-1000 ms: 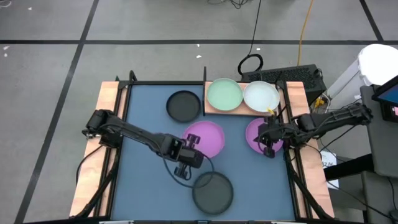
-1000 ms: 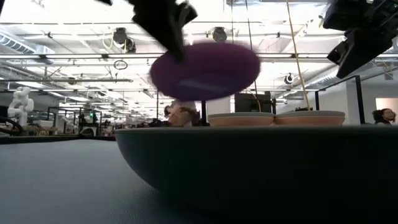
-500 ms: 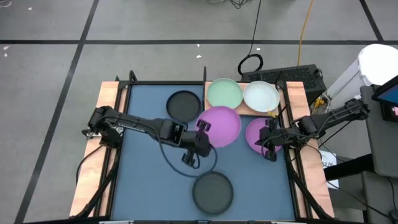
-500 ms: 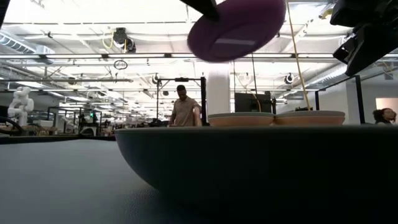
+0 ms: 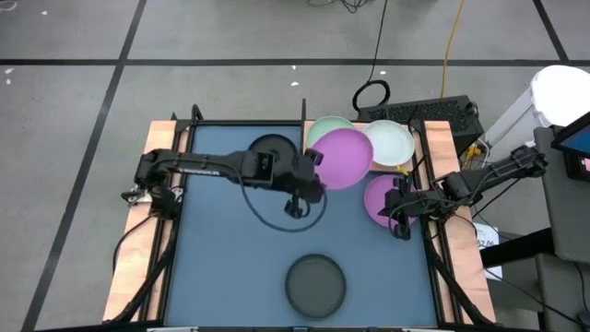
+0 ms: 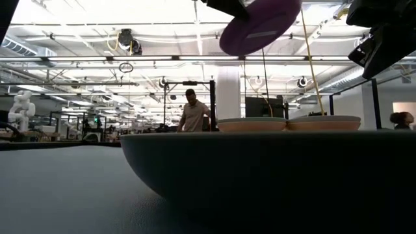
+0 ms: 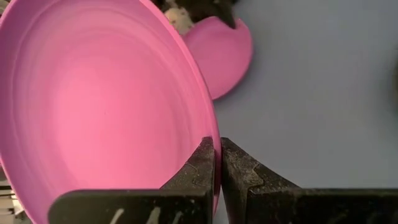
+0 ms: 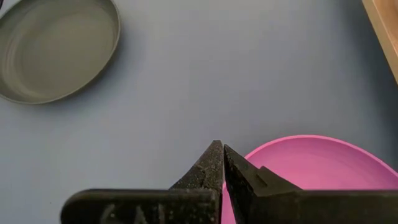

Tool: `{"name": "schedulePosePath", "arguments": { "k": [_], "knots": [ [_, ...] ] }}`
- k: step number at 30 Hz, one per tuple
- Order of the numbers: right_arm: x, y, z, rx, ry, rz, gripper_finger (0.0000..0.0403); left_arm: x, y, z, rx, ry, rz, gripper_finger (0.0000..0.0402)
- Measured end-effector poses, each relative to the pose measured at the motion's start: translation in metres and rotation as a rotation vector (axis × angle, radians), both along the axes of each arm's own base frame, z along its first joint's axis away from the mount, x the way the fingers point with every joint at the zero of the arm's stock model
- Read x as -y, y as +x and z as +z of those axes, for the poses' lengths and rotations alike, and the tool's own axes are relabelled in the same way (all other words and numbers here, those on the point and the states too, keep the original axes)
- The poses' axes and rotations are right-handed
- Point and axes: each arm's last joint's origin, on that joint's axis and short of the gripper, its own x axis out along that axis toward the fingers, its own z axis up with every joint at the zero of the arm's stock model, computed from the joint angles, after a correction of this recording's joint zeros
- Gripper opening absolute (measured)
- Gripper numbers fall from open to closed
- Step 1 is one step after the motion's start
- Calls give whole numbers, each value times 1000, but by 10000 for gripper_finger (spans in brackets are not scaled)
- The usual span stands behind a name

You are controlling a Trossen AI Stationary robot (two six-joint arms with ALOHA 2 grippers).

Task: Place and stack plates onto a shelf
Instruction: Stack the left purple plate on top of the green plate on the shelf

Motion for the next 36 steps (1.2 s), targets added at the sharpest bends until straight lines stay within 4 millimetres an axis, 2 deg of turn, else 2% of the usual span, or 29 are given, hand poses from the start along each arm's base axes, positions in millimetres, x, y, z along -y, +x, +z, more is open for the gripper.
{"name": "schedulePosePath", "arguments": {
  "k": [9,17,25,28,36],
  "knots": [
    [0,1,0,8,-12,14,0,-36,8,12,144,19,16,11],
    [0,1,1,14,-21,15,0,-54,16,23,303,-27,-35,11],
    [0,1,1,19,-36,5,0,-74,18,32,416,-61,33,11],
    [0,1,1,19,-36,6,0,-85,18,28,457,-97,25,11],
    [0,1,1,18,-31,2,0,-113,16,0,476,-143,92,10]
  ]
}}
